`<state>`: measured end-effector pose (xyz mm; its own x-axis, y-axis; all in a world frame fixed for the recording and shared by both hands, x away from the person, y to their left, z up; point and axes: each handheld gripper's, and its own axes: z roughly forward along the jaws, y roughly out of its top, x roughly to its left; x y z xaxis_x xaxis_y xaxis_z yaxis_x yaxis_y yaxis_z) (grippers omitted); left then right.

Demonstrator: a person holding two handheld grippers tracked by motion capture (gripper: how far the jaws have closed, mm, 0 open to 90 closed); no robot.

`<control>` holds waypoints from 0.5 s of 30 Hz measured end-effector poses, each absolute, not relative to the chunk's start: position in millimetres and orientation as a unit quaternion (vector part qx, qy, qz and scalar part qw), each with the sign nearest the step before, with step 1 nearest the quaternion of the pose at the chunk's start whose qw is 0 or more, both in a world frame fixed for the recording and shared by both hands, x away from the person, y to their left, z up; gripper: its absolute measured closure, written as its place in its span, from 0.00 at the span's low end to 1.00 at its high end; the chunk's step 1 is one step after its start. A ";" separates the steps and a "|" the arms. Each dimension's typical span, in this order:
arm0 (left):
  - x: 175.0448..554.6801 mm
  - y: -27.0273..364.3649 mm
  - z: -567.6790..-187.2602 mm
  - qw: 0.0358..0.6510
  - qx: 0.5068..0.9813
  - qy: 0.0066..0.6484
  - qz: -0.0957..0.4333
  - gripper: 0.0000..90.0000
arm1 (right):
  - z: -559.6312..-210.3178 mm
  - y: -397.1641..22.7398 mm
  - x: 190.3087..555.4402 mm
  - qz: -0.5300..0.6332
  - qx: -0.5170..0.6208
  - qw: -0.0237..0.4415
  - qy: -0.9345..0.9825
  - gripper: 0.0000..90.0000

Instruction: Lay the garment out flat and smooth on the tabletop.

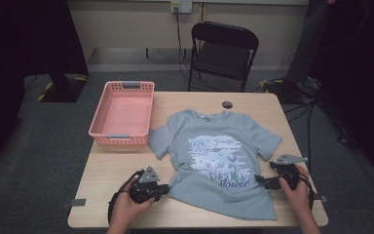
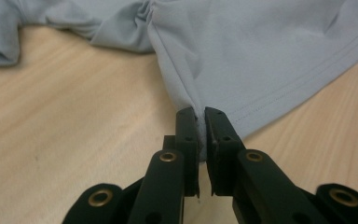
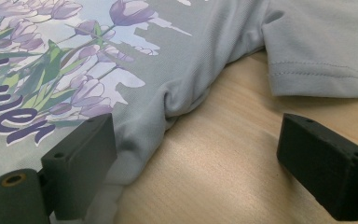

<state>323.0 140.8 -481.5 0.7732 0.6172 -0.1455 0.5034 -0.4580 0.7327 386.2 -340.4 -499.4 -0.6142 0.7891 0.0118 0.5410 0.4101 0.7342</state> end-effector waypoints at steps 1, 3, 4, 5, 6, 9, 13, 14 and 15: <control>320.4 141.9 -482.3 0.404 0.850 0.332 0.067 0.94 | -499.4 -340.3 386.1 0.363 0.404 0.171 0.822 0.12; 314.9 142.9 -483.3 0.400 0.852 0.331 0.065 0.94 | -499.4 -340.3 386.1 0.363 0.404 0.171 0.822 0.12; 311.6 142.8 -483.8 0.398 0.853 0.332 0.066 0.94 | -499.4 -340.3 386.1 0.363 0.404 0.171 0.822 0.12; 308.5 143.1 -483.8 0.398 0.853 0.331 0.066 0.94 | -499.4 -340.3 386.1 0.363 0.404 0.171 0.822 0.12; 305.9 143.6 -483.7 0.398 0.853 0.331 0.065 0.94 | -499.4 -340.3 386.1 0.363 0.404 0.171 0.822 0.12; 300.3 145.0 -483.7 0.397 0.855 0.329 0.065 0.94 | -499.4 -340.3 386.1 0.363 0.404 0.171 0.822 0.12; 298.4 145.5 -487.1 0.392 0.856 0.332 0.061 0.94 | -499.4 -340.3 386.1 0.363 0.404 0.171 0.822 0.12; 298.8 145.0 -487.3 0.393 0.855 0.334 0.062 0.93 | -499.4 -340.3 386.1 0.363 0.404 0.171 0.822 0.12; 299.9 144.4 -487.0 0.396 0.852 0.337 0.066 0.92 | -499.4 -340.3 386.1 0.363 0.404 0.171 0.822 0.12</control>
